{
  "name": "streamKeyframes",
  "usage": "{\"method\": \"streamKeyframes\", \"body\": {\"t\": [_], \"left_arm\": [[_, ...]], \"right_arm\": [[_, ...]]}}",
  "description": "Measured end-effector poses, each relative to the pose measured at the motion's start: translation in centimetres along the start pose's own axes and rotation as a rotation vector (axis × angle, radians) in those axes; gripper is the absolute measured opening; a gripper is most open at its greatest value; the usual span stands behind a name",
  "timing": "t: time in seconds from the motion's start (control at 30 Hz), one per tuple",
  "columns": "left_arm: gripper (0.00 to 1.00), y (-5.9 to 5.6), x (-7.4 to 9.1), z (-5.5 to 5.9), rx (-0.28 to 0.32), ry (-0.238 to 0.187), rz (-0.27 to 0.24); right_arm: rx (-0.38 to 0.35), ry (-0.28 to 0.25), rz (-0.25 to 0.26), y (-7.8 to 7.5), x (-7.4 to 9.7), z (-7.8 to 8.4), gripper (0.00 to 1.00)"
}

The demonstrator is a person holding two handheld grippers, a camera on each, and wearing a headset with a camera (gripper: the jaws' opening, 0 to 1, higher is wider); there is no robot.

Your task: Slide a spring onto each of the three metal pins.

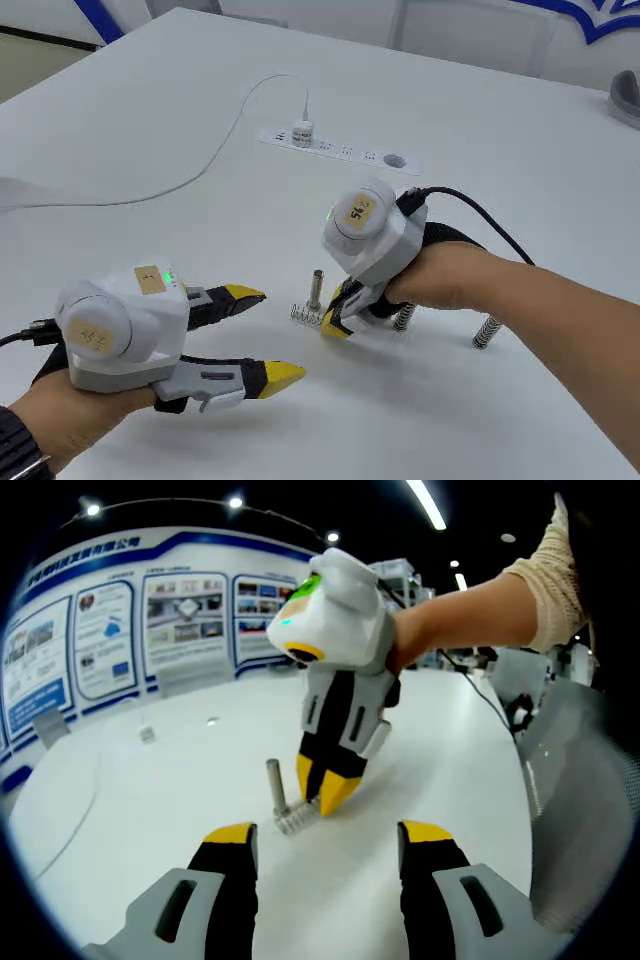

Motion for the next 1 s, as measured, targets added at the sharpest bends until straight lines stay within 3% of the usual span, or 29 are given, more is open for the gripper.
{"method": "streamKeyframes", "body": {"t": [0.63, 1.0], "left_arm": [[0.54, -1.5, -0.7, -1.1, -0.052, -0.008, 0.042], [0.51, -2.9, -1.3, -2.1, -0.097, -0.014, 0.091]], "right_arm": [[0.132, -0.017, 0.017, 2.9, 5.2, 0.8, 0.12], [0.192, -0.011, 0.01, 4.3, 6.6, 1.8, 0.12]]}}
Point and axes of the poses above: the centre of the closed fingertips' face, and the gripper's own axes: x roughly backward along the fingers, y roughly to its left, z roughly out of its underside, the point moved 8 cm from there along x, roughly backward along the fingers, and after that the axes turned 3 degrees about y, right-handed, at the moved point
